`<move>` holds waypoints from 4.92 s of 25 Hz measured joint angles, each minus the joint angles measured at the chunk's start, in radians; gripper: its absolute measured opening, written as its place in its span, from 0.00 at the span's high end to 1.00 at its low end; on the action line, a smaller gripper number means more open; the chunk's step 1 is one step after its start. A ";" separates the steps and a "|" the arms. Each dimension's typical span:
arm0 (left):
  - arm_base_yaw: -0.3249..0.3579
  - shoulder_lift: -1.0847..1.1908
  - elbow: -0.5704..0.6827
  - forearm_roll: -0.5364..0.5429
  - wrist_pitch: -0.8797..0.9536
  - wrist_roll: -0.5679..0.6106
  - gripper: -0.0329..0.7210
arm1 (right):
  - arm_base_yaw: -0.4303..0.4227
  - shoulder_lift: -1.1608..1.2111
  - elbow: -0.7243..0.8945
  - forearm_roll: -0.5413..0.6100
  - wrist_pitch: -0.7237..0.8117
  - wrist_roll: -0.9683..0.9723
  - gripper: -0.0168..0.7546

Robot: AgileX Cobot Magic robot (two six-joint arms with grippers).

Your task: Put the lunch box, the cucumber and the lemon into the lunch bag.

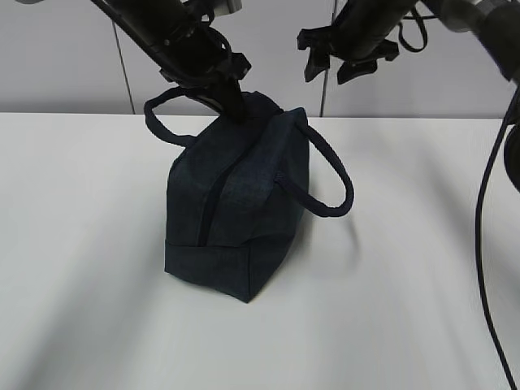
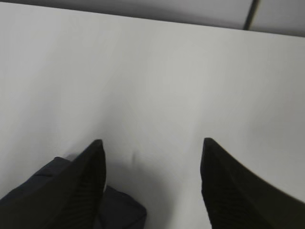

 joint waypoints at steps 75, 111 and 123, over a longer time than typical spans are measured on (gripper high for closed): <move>0.000 -1.271 0.827 0.262 0.041 -0.255 0.52 | -0.022 -1.408 1.238 -0.022 0.032 -0.203 0.37; 0.000 -2.155 1.467 0.270 0.044 -0.247 0.56 | -0.022 -2.508 2.112 -0.117 0.036 -0.213 0.37; 0.000 -2.242 1.643 0.309 -0.100 -0.211 0.56 | -0.022 -2.571 2.225 -0.139 -0.062 -0.212 0.37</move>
